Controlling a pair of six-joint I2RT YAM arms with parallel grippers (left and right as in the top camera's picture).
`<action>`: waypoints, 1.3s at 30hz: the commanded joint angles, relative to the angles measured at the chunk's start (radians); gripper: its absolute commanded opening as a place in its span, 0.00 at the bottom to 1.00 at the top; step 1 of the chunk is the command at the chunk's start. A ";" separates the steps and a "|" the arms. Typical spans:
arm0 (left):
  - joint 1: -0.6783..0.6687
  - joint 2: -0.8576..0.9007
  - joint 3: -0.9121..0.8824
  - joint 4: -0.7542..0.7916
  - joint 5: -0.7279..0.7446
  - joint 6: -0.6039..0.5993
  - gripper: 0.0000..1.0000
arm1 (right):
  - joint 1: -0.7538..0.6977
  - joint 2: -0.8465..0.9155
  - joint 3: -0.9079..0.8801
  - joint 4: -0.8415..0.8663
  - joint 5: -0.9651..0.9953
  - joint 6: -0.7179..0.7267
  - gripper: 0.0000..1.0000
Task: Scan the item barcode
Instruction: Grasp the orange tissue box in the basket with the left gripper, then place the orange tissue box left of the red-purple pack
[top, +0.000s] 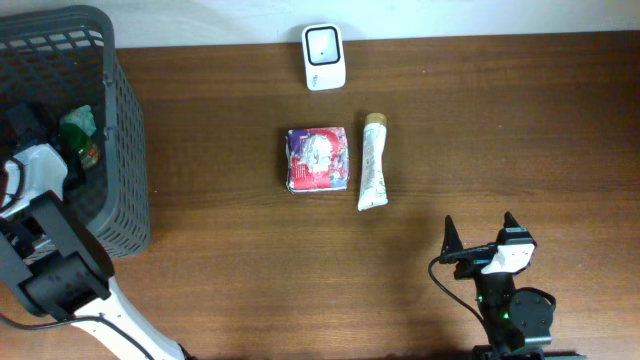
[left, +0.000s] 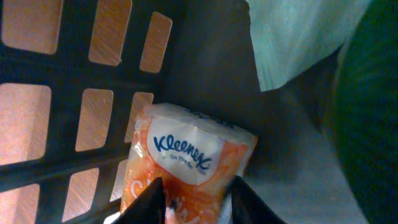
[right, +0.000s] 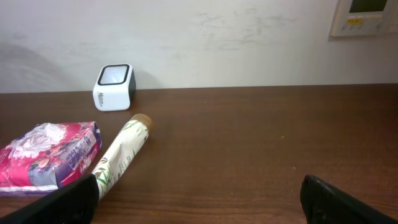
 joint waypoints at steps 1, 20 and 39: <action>0.008 0.053 -0.005 -0.013 0.010 0.014 0.00 | 0.006 -0.007 -0.009 -0.001 0.005 0.008 0.99; -0.185 -0.704 0.017 0.100 0.963 -0.772 0.00 | 0.006 -0.007 -0.009 -0.001 0.005 0.008 0.99; -0.847 -0.159 0.011 -0.274 0.178 -0.693 0.00 | 0.006 -0.007 -0.009 -0.001 0.005 0.008 0.99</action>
